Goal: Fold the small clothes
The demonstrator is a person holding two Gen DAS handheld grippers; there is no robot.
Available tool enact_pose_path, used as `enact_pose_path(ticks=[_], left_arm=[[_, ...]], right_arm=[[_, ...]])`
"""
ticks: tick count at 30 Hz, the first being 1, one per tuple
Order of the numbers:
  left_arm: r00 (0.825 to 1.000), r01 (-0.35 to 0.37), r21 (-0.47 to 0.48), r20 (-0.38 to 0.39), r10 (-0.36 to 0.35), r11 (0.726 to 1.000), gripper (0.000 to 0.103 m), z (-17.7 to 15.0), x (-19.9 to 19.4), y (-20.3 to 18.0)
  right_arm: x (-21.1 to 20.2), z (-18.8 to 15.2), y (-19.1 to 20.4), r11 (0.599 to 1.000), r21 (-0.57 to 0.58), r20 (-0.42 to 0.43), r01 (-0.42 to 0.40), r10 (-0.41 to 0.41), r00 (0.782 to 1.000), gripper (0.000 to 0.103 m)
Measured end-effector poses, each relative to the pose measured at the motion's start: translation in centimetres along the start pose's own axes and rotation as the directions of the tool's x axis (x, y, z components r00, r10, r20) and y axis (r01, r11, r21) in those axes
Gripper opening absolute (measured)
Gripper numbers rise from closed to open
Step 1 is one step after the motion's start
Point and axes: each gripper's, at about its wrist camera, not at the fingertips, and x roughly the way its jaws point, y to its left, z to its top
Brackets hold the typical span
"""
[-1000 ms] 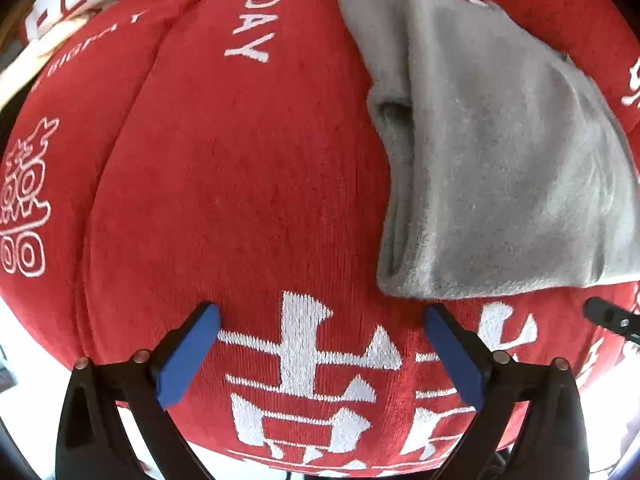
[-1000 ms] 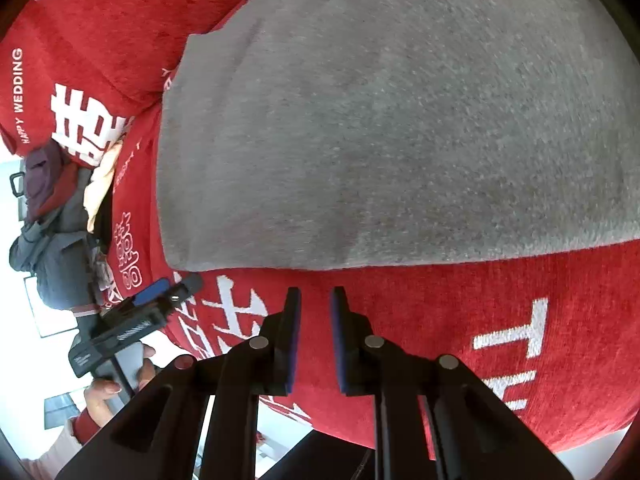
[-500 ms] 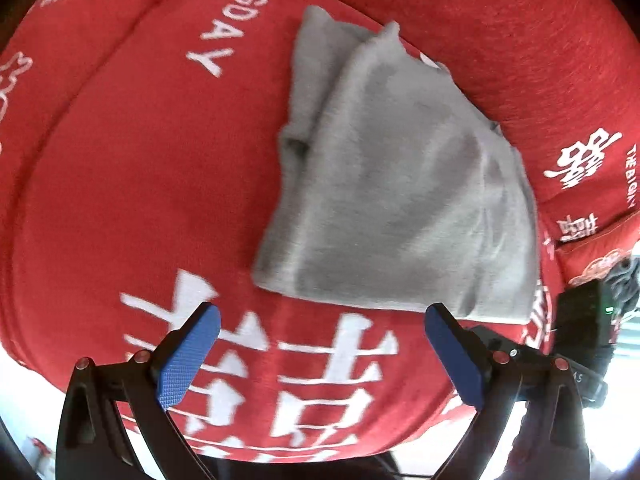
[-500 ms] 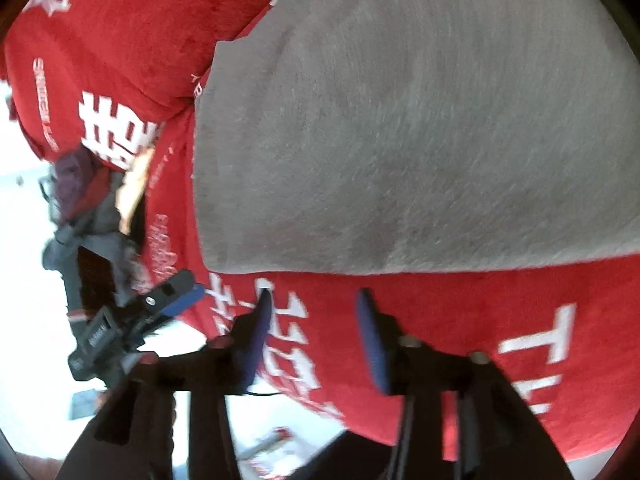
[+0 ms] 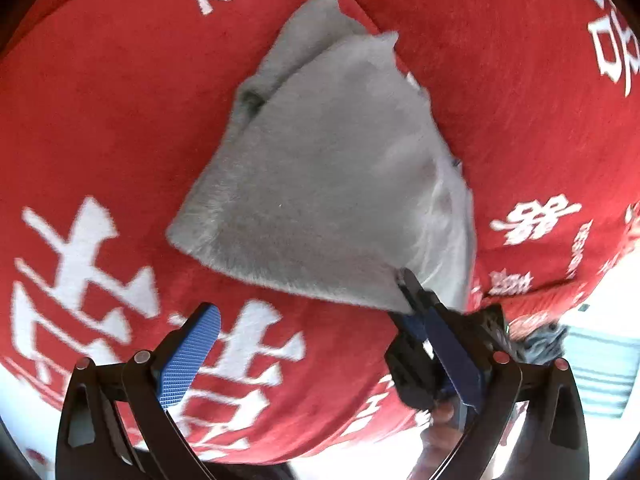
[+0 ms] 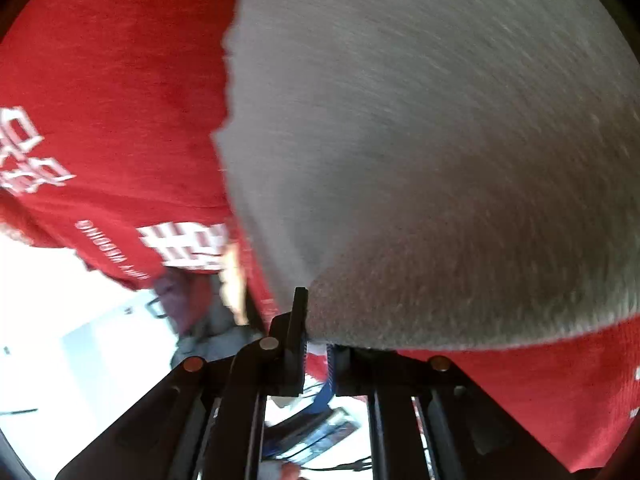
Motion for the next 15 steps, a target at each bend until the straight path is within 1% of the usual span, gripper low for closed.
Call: enact_pose_path(ticks=[2,4,6,7,8,9,10,11,12,13,14,15], left_arm=[[0.998,0.05,-0.027,0.029,-0.049,0.998,0.102,0.6,0.6,-0.4],[0.996,0.067,-0.046,0.058,-0.064,0.997,0.102,1.3,1.1,-0.6],[0.994,0.056,-0.062,0.102,-0.05,0.997,0.102,2.3,1.5,-0.8],[0.992,0.042,-0.063,0.124,-0.034,0.997,0.102,2.6,1.4,-0.9],[0.988,0.01,-0.06,0.154,-0.001,0.998,0.101,3.0,1.2,-1.1],[0.981,-0.036,-0.055,0.189,0.046,0.998,0.09,3.4,0.8,-1.3],[0.976,-0.064,-0.05,0.203,0.073,0.997,0.073,3.8,0.7,-1.6],[0.971,-0.108,-0.045,0.208,0.115,0.993,0.064,4.2,0.7,-1.8],[0.968,-0.133,-0.039,0.21,0.138,0.99,0.047,4.5,0.5,-1.7],[0.962,-0.162,-0.029,0.216,0.164,0.986,0.027,4.8,0.5,-1.8],[0.955,-0.199,-0.013,0.222,0.197,0.98,0.019,4.9,0.4,-2.0],[0.944,-0.243,0.018,0.232,0.232,0.97,0.013,5.0,0.4,-2.4]], right_arm=[[-0.5,0.1,1.1,0.999,-0.037,-0.015,-0.005,0.005,1.0,0.009],[-0.7,0.0,1.9,0.998,-0.065,-0.032,0.002,-0.004,0.999,0.009],[-0.9,0.0,2.4,0.996,-0.086,-0.048,0.02,-0.024,0.999,0.009],[-0.7,0.0,2.4,0.995,-0.092,-0.056,0.028,-0.033,0.998,0.009],[-0.6,0.0,2.4,0.994,-0.1,-0.069,0.045,-0.052,0.996,0.009],[-0.5,-0.2,2.3,0.993,-0.106,-0.075,0.056,-0.064,0.995,0.009],[-0.3,-0.2,2.3,0.99,-0.117,-0.087,0.076,-0.087,0.992,0.009],[-0.2,-0.3,2.3,0.987,-0.128,-0.098,0.093,-0.106,0.989,0.009],[-0.2,-0.3,2.4,0.985,-0.139,-0.109,0.105,-0.121,0.987,0.008],[-0.3,-0.3,2.5,0.981,-0.152,-0.124,0.119,-0.138,0.983,0.009],[-0.4,-0.4,2.7,0.975,-0.171,-0.143,0.143,-0.168,0.975,0.009],[-0.5,-0.4,3.0,0.968,-0.191,-0.157,0.162,-0.193,0.969,0.012]])
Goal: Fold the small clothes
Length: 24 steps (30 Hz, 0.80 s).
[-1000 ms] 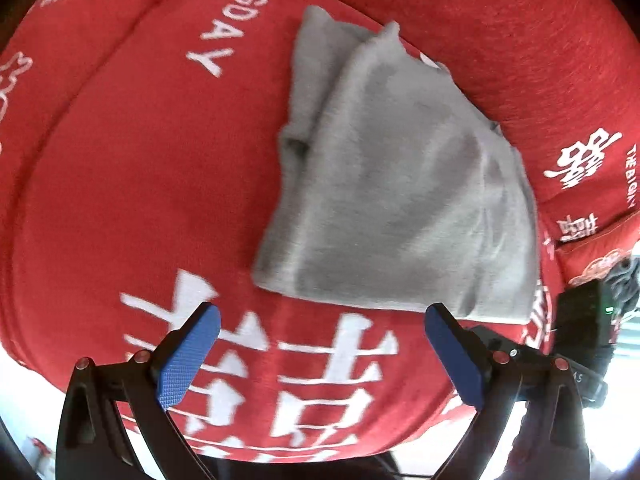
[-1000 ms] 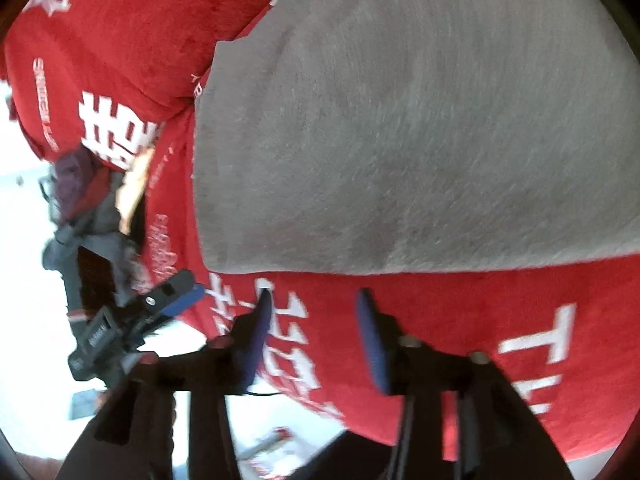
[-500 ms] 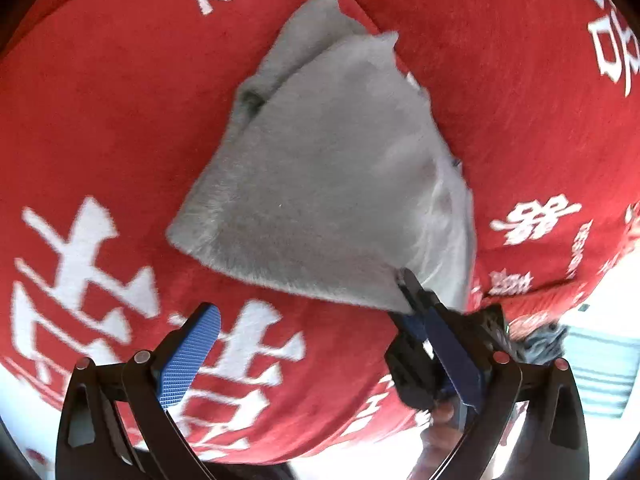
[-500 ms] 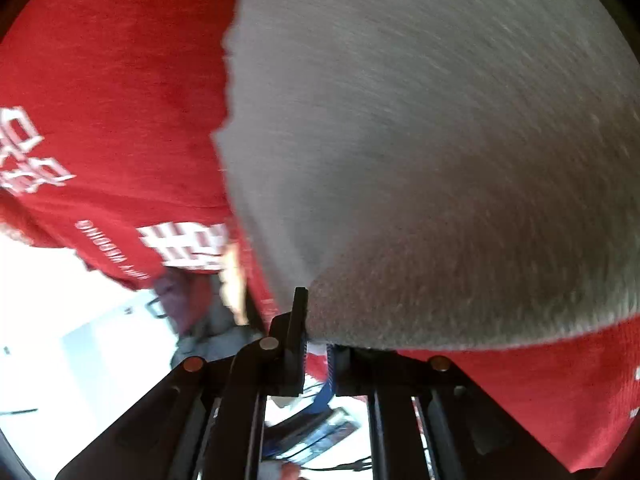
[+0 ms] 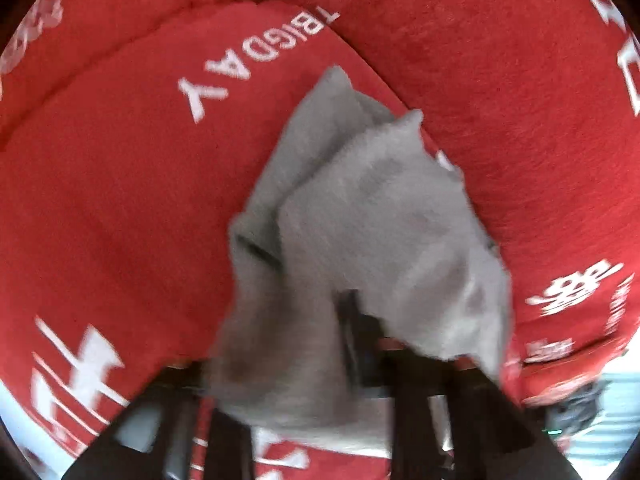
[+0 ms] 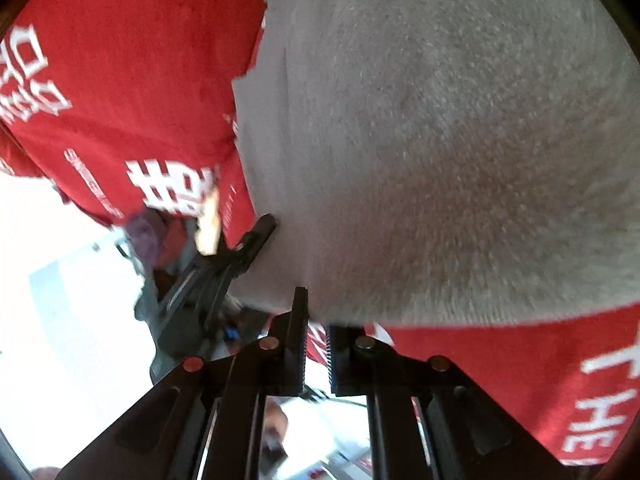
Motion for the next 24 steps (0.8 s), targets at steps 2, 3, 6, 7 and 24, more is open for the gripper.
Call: enact_pose_path(ticks=[2,3,6,7,24], left_arm=[[0.998,-0.063,0.093,0.034,0.06,0.994,0.013,0.0,-0.4,-1.2],[0.993,-0.109,0.175,0.066,0.099,0.978,0.01,-0.3,-0.7,-2.4],[0.964,-0.247,0.418,0.193,0.181,0.874,0.01,-2.2,-1.5,-6.1],[0.955,-0.278,0.473,0.226,0.19,0.836,0.01,-2.8,-1.6,-6.9],[0.927,-0.362,0.764,0.354,0.122,0.534,0.01,-5.7,-2.3,-12.0]], right_arm=[[-1.1,0.0,1.3,0.994,-0.07,-0.034,0.084,-0.086,0.996,0.012],[-1.6,0.1,1.7,0.99,-0.096,-0.036,0.108,-0.112,0.993,0.012],[-3.7,1.5,4.7,0.959,-0.209,-0.012,0.193,-0.199,0.98,0.014],[-4.1,2.3,5.9,0.944,-0.244,-0.001,0.22,-0.227,0.974,0.022],[15.1,13.2,20.3,0.64,-0.688,-0.264,0.343,-0.66,0.703,0.09]])
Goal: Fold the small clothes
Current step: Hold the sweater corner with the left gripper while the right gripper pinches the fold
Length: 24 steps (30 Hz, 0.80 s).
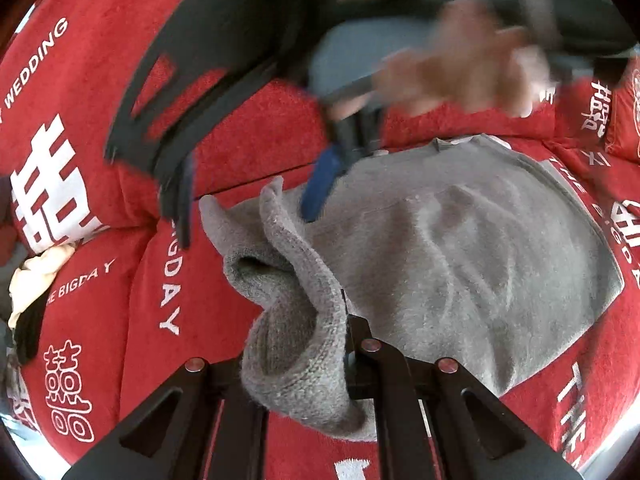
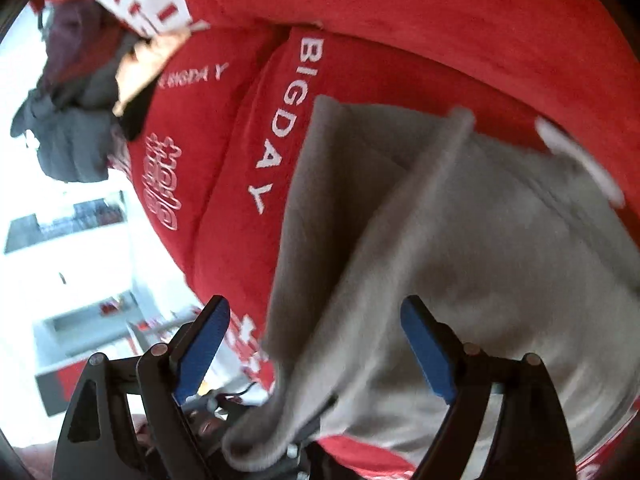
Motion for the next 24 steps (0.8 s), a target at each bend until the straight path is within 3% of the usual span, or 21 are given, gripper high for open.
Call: enact_pose_path(ticks=[3,5,7,8,12,15,18,19,24], left_arm=[[1.0,0.005,0.017,0.009,-0.005,1.0,0.01,0.1,-0.1,-0.4],[1.0,0.011,0.02,0.01,-0.011,1.0,0.01,0.3,-0.2,-0.4],[1.0,0.014,0.016,0.008,-0.014,1.0,0.01,0.4,-0.5,-0.5],[1.0,0.025,0.011,0.005,-0.025,1.0,0.01,0.6,-0.7,-0.5],[0.997,0.059,0.062,0.044,-0.062,0.996,0.01,1.4,-3.1,-2.0],[0.992,0.085,0.13,0.082,-0.096,0.988,0.01,2.4,-5.2,-4.3],[0.983,0.116,0.196,0.118,-0.141,0.974,0.01,3.6,-7.4,-7.2],[0.98,0.127,0.216,0.126,-0.156,0.968,0.01,4.0,-7.8,-8.1],[0.958,0.199,0.329,0.132,-0.254,0.923,0.01,5.7,-8.6,-14.6]], right_arm=[[1.3,1.5,0.7,0.999,-0.028,-0.011,0.031,-0.031,0.999,0.09],[1.8,1.7,0.7,0.998,-0.032,-0.004,0.061,-0.061,0.998,0.083],[2.1,1.6,0.3,0.993,-0.026,0.005,0.118,-0.118,0.993,0.014],[1.8,1.1,-0.3,0.99,-0.017,0.02,0.137,-0.137,0.99,0.014],[-1.9,-1.5,-1.9,1.0,0.021,0.153,0.008,-0.011,0.988,0.014],[-5.8,-5.0,-3.1,0.995,0.022,0.262,-0.102,0.093,0.961,0.014],[-9.6,-9.6,-4.7,0.984,0.0,0.389,-0.18,0.165,0.906,0.014],[-11.2,-11.6,-5.7,0.98,-0.002,0.443,-0.2,0.18,0.878,0.014],[-15.7,-19.1,-11.1,0.968,0.053,0.6,-0.247,0.167,0.782,0.014]])
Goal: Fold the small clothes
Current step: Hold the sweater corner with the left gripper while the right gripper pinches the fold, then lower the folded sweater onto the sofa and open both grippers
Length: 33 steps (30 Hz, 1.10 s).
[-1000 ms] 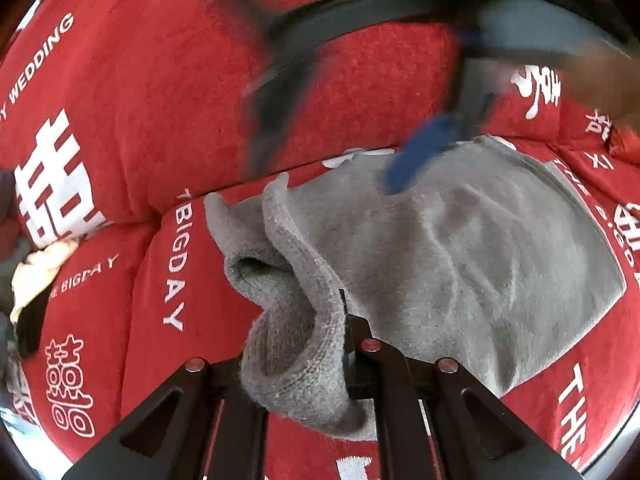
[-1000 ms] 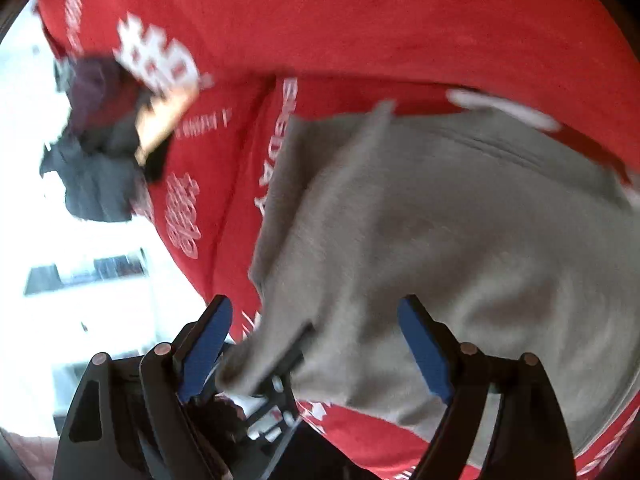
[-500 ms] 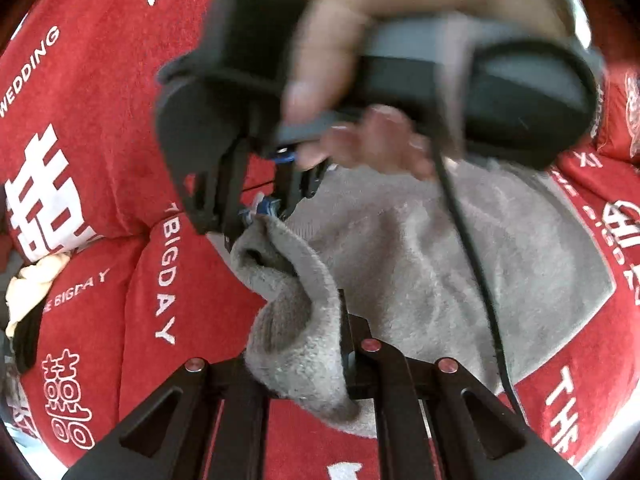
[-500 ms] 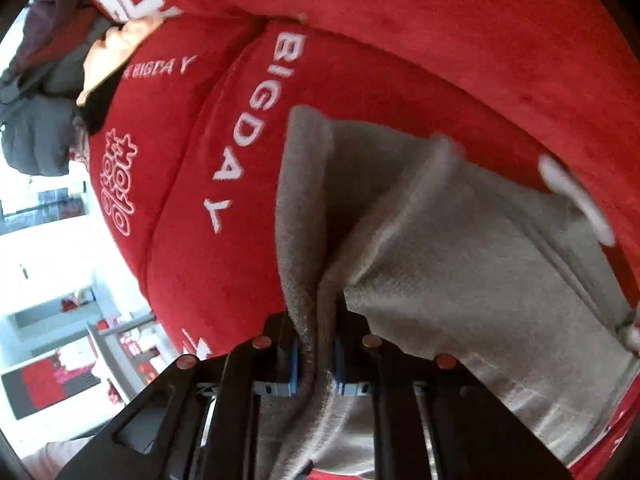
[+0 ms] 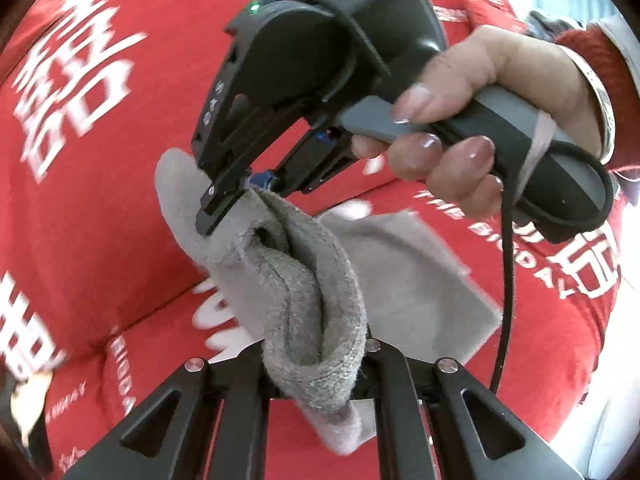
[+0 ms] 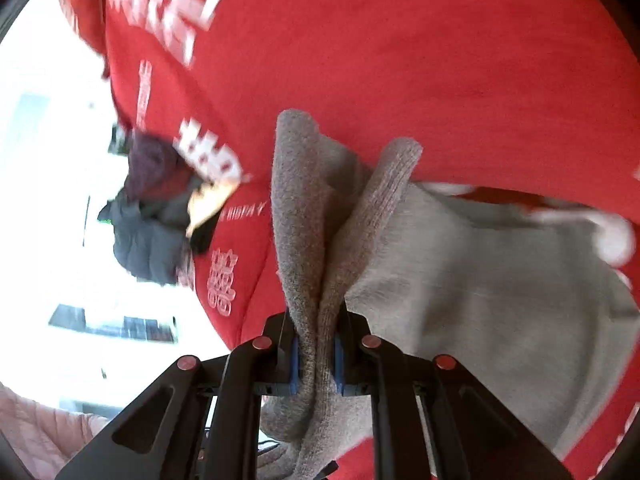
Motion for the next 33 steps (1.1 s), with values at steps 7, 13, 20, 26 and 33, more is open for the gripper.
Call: enact_pose_path(ticks=[7,13,20,26,33], left_arm=[[0.989,0.118,0.084,-0.095,-0.109,0.989,0.01,0.8,6.0,-7.8],[0.97,0.146,0.108,-0.211,-0.121,0.983,0.01,-1.0,10.4,-11.8],[0.981,0.119,0.082,-0.16,-0.105,0.989,0.011,0.5,8.4,-12.1],[0.979,0.119,0.05,-0.174,-0.108,0.992,0.079,0.1,6.9,-10.7],[0.968,0.113,-0.035,-0.22,-0.118,0.993,0.079,-1.1,4.1,-5.2]], right_arm=[[-5.7,-5.2,-11.8,0.972,0.224,0.101,0.071,-0.095,0.99,0.014],[-3.8,-8.9,-19.8,0.914,0.392,0.061,0.104,-0.139,0.988,0.014],[-6.4,-8.5,-18.7,0.941,0.337,0.133,0.031,-0.08,0.988,0.014],[-4.9,-8.0,-17.9,0.916,0.326,0.032,0.236,-0.26,0.965,0.034],[-7.7,-11.7,-16.8,0.877,0.428,0.09,0.219,-0.283,0.955,0.04]])
